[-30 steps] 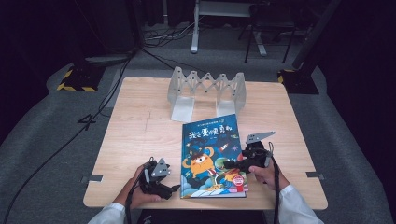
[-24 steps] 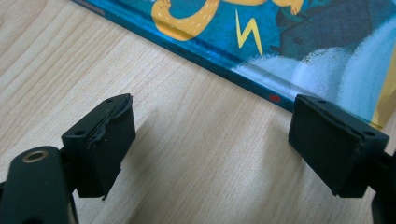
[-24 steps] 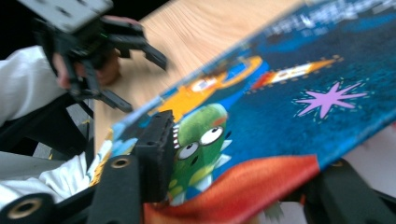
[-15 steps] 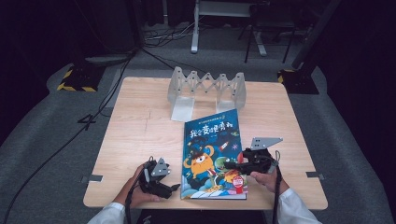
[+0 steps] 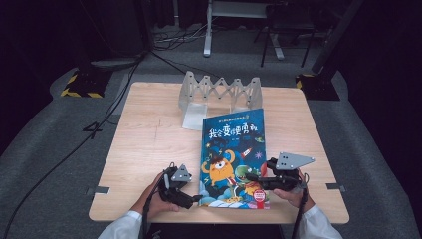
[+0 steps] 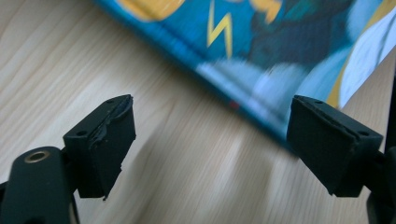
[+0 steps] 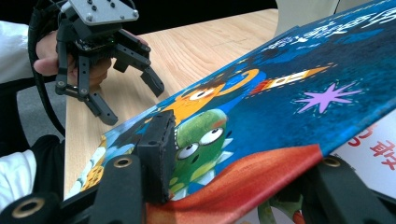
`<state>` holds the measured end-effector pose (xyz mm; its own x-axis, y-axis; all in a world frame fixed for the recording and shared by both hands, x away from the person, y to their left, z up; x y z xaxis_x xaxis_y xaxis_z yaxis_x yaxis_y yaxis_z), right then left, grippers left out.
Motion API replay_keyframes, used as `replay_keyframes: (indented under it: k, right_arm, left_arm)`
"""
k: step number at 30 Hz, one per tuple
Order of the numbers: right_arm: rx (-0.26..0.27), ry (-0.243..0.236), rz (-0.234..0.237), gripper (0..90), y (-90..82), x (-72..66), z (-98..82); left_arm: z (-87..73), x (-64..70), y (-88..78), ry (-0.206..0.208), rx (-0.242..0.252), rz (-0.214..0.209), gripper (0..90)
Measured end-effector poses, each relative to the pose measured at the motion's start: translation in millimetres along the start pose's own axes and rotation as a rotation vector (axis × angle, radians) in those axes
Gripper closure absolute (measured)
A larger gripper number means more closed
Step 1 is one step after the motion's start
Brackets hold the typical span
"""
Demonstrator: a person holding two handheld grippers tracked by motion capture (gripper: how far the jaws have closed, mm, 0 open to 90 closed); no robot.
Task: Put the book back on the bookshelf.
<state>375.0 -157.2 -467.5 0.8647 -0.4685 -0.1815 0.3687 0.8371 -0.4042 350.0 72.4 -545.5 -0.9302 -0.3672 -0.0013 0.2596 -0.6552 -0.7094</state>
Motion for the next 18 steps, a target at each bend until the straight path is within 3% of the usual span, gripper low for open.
replay_keyframes:
  k: [5, 10, 13, 18]
  right_arm:
    - [0.014, -0.019, -0.013, 50.4, -2.4, -0.2, 0.7]
    - [0.026, -0.022, -0.036, 50.4, -4.4, 2.1, 1.5]
    - [0.033, -0.035, -0.035, 50.4, -4.8, 1.3, 2.1]
    - [0.045, -0.072, -0.035, 50.5, -6.3, -3.4, 3.8]
  left_arm:
    - [11.0, -1.6, 10.9, 0.004, 0.004, -0.005, 16.2]
    - [20.5, -6.6, 18.1, -0.032, 0.038, -0.031, 13.0]
    - [24.3, -8.5, 22.6, -0.055, 0.062, -0.085, 9.9]
    - [30.4, -11.2, 27.2, -0.061, 0.084, -0.137, 5.0]
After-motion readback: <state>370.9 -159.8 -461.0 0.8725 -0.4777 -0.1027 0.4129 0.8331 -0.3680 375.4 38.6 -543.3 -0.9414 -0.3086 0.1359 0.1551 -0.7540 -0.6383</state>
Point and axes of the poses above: each handheld gripper's, and its own axes: y roughly forward along the jaws, z roughly out of its top, x roughly to its right, the point moved 8 cm from there along y, roughly forward along the jaws, and after that the axes turned 10 degrees about y, right-handed, at the moved point
